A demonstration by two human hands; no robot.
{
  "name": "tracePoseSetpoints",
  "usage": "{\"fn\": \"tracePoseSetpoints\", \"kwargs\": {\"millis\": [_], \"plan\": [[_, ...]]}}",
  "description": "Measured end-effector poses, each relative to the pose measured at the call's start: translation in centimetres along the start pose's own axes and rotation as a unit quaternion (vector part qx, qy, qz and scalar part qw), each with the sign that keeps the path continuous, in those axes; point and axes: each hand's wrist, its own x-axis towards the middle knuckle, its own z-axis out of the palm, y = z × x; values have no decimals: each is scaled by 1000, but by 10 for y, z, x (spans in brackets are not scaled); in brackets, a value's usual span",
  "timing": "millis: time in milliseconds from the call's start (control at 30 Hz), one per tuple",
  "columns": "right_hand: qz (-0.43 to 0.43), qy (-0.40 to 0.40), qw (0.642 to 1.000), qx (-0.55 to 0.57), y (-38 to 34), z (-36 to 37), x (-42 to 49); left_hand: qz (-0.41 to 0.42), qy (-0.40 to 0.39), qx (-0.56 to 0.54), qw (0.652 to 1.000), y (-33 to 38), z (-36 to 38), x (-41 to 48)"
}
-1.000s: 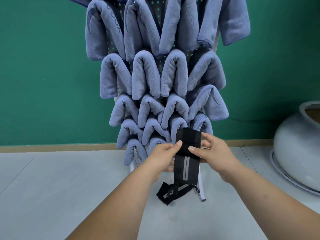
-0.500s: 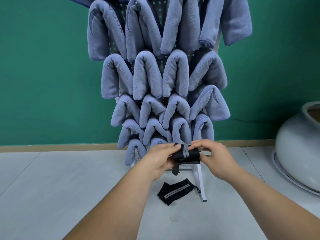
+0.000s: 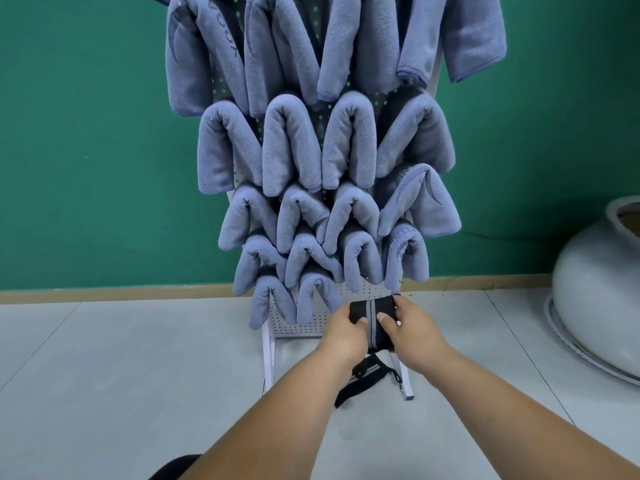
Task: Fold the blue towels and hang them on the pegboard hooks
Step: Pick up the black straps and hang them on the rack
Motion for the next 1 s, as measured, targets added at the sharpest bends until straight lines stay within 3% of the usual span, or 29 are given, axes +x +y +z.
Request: {"fn": "tracePoseSetpoints", "kwargs": {"millis": [67,133,200,267,333,400,467,533,767,900,1000], "plan": [[2,-14,1000,-8,5,3,0,-2,-6,24,1000,-1,-3,2],[27,-27,993,113,4,0,-1,9,-25,28,999,1,-9,6],[74,-48,962,259,-2,-4,-3,27,-44,21,998,7,-15,11],[98,-37,950,296,-5,-10,-1,42,-55,25,997,12,-19,15],[88,9,968,236,-2,-11,7,52,-60,62,995,16,-19,18],[49,82,994,57,0,-11,17,56,-51,143,987,17,-19,23],[7,145,983,-115,2,-10,25,71,-44,231,969,14,-19,31],[-24,177,967,-184,1,-8,30,96,-38,307,946,11,-20,39],[-115,204,961,-144,-2,10,53,116,-19,373,921,-3,-35,61],[-78,279,947,-139,2,8,68,126,-13,365,922,-7,-37,65],[-66,293,944,-140,1,13,70,129,-11,361,924,-8,-37,66]]}}
